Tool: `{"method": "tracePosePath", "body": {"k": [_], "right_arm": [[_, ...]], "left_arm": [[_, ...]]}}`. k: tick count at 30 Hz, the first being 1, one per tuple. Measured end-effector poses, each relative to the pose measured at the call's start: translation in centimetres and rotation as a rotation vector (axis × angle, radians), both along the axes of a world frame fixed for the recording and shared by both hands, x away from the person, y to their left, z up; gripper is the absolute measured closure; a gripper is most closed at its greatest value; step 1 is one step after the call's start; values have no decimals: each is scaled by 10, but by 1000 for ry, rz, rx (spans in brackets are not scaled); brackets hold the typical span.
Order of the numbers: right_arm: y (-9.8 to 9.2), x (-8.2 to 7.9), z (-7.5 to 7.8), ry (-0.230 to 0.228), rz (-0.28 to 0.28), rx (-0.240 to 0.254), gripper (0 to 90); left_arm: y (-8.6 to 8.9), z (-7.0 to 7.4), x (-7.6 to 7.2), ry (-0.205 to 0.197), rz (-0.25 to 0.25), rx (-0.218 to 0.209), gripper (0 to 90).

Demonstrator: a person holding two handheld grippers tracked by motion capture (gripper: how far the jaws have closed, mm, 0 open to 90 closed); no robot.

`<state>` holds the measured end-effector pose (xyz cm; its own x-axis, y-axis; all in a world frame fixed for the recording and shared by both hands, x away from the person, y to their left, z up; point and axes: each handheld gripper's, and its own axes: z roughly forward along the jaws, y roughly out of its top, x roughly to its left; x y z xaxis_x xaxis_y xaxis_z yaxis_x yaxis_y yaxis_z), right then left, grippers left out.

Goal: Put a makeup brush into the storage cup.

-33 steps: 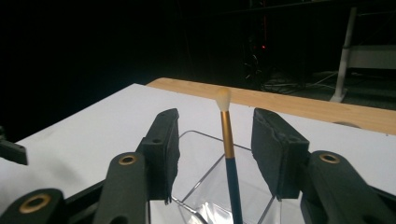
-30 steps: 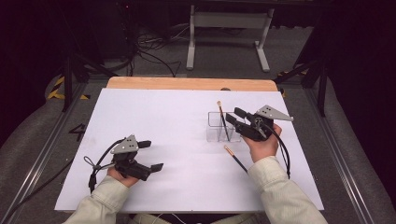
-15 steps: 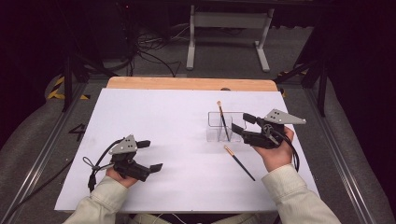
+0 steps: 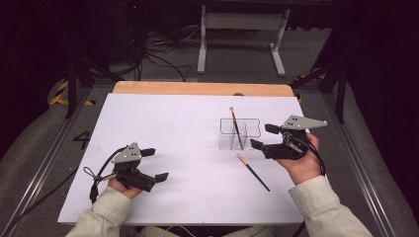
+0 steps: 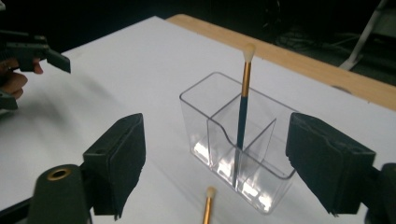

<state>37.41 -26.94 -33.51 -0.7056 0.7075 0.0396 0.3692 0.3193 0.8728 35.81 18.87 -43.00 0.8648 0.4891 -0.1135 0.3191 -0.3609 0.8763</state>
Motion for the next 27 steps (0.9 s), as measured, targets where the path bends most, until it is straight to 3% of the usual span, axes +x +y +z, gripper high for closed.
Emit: {"method": "tracePosePath", "body": {"k": [5, 13, 27], "right_arm": [[0, 1, 2, 60, 15, -69, 173], [4, 2, 6, 111, 34, -161, 191], [11, 8, 5, 234, 72, -251, 166]], "left_arm": [[1, 0, -1, -7, 1, 13, 5], [5, -1, -3, -3, 14, 17, 6], [12, -4, -8, -1, 42, 23, 4]]}}
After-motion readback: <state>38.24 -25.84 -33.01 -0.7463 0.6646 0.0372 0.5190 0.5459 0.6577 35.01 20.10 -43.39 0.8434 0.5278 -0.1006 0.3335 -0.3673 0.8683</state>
